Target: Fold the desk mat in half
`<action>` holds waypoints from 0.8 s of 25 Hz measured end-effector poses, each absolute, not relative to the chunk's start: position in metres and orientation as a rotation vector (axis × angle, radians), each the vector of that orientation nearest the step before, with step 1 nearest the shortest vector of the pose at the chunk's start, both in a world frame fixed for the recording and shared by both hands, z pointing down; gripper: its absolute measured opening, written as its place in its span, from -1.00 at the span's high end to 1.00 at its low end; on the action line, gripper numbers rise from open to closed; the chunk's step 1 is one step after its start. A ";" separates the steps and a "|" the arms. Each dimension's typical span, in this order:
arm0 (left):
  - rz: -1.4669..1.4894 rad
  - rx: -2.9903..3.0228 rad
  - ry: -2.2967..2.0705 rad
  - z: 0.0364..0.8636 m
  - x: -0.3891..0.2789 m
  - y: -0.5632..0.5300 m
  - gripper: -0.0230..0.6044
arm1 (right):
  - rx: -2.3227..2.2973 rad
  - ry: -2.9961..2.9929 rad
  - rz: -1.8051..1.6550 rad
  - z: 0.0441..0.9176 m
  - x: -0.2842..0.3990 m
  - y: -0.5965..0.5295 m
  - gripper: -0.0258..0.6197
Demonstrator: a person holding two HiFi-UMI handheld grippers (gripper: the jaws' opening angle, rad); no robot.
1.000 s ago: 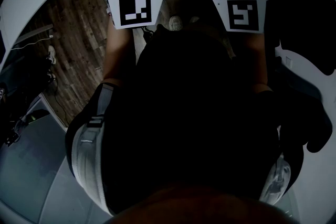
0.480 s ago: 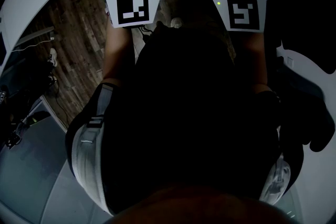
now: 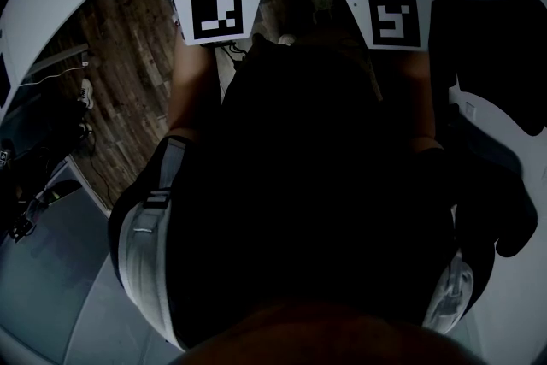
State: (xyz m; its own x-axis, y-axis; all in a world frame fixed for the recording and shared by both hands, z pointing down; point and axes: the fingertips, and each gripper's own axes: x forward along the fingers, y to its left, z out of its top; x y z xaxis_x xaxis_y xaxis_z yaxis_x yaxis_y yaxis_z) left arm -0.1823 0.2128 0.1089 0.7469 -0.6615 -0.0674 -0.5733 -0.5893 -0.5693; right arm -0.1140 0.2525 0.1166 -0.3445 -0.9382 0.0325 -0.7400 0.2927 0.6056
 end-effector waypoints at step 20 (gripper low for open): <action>-0.341 -2.321 1.021 0.120 -0.096 0.072 0.89 | 1.370 -2.332 -0.701 0.127 -0.033 0.097 0.83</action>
State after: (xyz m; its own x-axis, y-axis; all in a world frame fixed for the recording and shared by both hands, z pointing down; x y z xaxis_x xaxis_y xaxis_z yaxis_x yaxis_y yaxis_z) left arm -0.0961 0.0721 0.1202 0.6754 -0.7374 0.0019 -0.5907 -0.5426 -0.5972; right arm -0.0326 0.0967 0.1271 -0.4740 -0.8794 0.0456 -0.7086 0.4117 0.5731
